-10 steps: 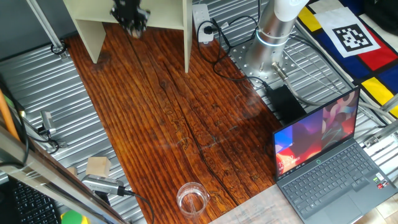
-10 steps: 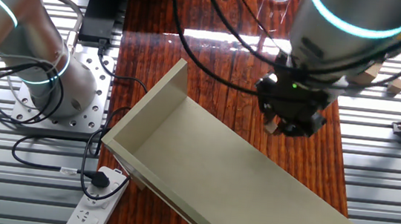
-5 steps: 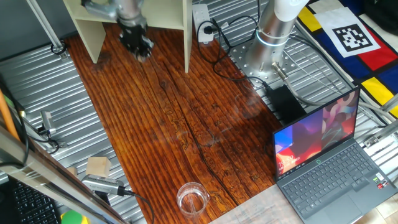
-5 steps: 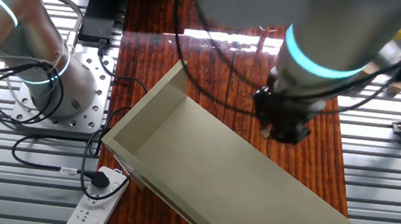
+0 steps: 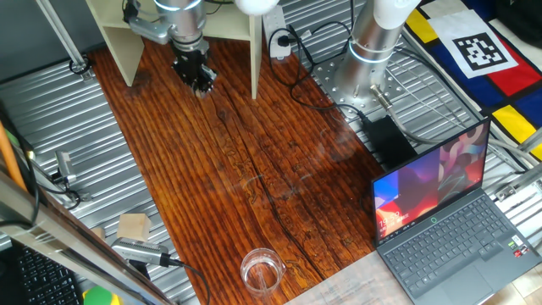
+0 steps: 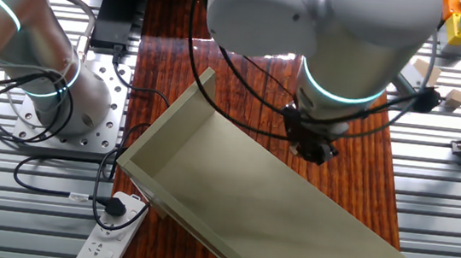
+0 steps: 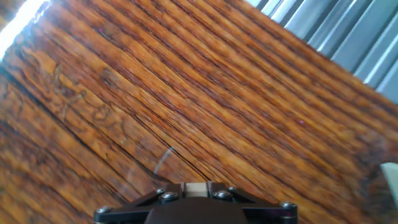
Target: Take the object down from the shelf
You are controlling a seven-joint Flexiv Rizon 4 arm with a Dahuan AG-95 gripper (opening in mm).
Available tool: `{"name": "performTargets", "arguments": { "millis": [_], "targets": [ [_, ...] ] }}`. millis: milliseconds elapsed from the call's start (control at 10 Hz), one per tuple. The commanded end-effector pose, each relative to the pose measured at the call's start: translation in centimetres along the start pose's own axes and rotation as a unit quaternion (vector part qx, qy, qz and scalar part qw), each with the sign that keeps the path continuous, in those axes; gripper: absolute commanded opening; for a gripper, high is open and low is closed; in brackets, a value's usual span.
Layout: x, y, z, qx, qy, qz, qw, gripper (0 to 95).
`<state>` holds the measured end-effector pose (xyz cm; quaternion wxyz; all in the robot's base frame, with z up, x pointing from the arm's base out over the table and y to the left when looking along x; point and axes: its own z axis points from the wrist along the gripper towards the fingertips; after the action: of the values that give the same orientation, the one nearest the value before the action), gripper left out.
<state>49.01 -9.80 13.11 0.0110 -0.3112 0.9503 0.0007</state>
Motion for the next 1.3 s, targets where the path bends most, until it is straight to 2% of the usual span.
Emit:
{"name": "performTargets", "arguments": {
  "millis": [100, 300, 400, 700, 1000, 1100, 1200, 1300],
  "targets": [
    [-0.1, 0.0, 0.1, -0.006, 0.009, -0.051, 0.9986, 0.0],
    [-0.1, 0.0, 0.1, -0.021, 0.026, -0.077, 0.9964, 0.0],
    [-0.1, 0.0, 0.1, -0.023, 0.030, -0.081, 0.9960, 0.0],
    [-0.1, 0.0, 0.1, -0.020, 0.025, -0.083, 0.9961, 0.0],
    [-0.1, 0.0, 0.1, -0.016, 0.021, -0.063, 0.9977, 0.0],
    [-2.0, 1.2, 2.3, -0.011, 0.021, -0.034, 0.9991, 0.0],
    [-2.6, 1.7, 3.4, -0.010, 0.019, -0.027, 0.9994, 0.0],
    [-4.0, 2.9, 6.4, -0.007, 0.016, -0.015, 0.9997, 0.0]
  ]
}}
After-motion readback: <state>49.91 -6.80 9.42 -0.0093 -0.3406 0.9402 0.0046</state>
